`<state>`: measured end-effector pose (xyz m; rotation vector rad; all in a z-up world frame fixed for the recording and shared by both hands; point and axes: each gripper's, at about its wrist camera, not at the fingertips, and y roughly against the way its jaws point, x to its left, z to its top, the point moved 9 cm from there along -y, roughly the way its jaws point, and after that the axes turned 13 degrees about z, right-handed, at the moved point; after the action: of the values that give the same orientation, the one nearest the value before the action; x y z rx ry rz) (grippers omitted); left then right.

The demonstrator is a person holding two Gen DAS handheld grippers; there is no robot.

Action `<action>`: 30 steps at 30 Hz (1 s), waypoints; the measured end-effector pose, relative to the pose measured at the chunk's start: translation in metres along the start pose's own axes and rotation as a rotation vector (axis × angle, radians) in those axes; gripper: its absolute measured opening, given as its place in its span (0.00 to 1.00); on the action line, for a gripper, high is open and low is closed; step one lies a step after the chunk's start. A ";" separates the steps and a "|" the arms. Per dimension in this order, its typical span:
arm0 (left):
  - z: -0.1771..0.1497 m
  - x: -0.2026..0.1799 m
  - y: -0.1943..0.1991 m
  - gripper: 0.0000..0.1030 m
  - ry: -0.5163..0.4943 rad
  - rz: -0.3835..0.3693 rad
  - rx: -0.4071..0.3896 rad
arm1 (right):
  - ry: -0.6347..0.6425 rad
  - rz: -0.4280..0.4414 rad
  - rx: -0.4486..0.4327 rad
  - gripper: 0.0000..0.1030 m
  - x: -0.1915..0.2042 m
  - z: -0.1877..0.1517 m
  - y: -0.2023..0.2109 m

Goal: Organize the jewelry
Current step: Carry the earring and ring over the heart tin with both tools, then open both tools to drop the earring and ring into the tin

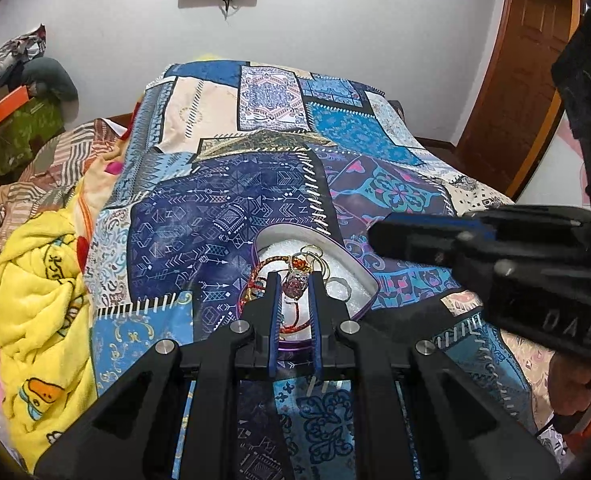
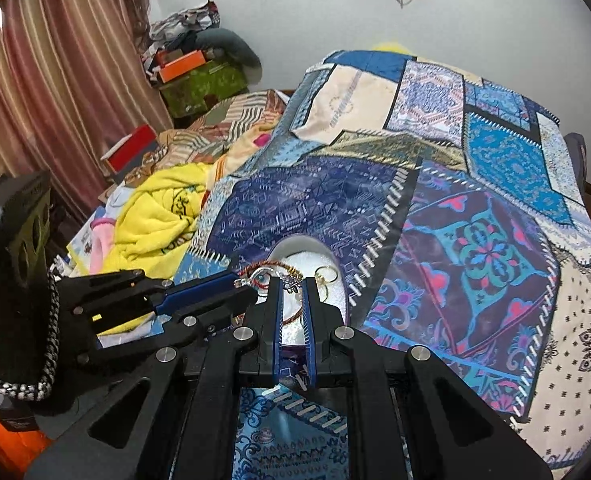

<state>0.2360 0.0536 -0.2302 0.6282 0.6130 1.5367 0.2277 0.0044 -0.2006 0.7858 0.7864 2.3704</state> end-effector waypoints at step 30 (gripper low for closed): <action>-0.005 0.013 -0.010 0.13 0.001 0.037 0.019 | 0.018 -0.025 -0.005 0.32 -0.003 0.008 -0.004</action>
<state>0.2385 0.0671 -0.2404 0.6563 0.6201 1.5673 0.2363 0.0082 -0.1994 0.7496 0.7931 2.3592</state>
